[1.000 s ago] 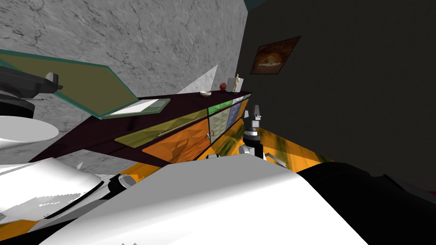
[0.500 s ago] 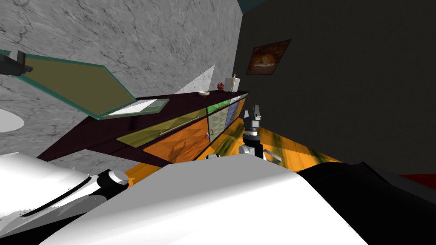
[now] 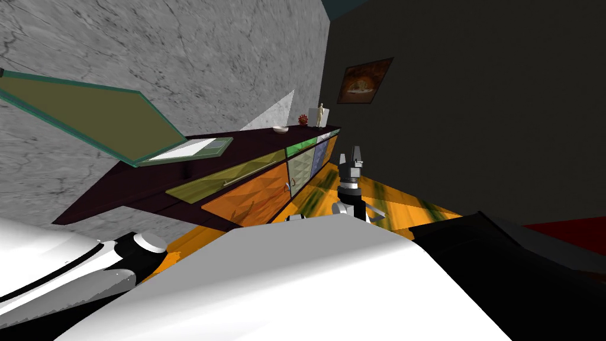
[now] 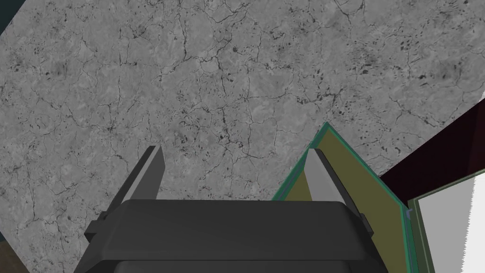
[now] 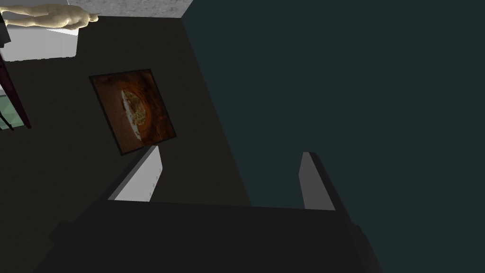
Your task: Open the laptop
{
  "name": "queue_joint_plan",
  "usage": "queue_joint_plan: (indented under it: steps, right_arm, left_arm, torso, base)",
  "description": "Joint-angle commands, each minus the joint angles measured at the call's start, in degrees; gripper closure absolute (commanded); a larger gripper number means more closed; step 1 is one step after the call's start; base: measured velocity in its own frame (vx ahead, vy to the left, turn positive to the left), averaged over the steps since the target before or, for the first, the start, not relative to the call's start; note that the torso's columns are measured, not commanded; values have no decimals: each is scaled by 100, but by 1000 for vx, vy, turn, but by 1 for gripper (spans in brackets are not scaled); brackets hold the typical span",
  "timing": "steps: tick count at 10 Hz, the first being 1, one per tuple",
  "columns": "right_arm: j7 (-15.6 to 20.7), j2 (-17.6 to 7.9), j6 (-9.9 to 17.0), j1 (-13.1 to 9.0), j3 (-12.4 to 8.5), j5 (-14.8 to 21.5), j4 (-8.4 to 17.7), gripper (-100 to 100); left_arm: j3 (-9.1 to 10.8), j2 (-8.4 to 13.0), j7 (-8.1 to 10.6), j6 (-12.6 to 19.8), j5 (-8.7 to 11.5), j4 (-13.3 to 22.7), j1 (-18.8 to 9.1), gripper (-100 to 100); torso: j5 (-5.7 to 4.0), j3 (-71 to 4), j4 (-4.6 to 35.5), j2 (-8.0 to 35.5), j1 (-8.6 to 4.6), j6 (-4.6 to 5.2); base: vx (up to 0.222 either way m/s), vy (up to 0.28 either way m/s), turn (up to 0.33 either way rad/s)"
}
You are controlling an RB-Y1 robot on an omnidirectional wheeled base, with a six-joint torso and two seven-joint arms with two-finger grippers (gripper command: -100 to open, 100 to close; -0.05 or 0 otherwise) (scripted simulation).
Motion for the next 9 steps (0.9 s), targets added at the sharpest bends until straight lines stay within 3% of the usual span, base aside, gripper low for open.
queue_joint_plan:
  steps: [1,9]
  right_arm:
    - [0,0,0,0,0,0,0,0]
    - [0,0,0,1,0,0,0,0]
  left_arm:
    - [-19,130,292,339,133,78,-18,-100]
    - [-126,138,1008,1257,546,240,254,-100]
  torso:
    - [0,-2,-1,-3,-1,1]
    - [-1,0,0,1,-3,1]
  base:
    - [-47,34,-40]
    - [-20,33,-7]
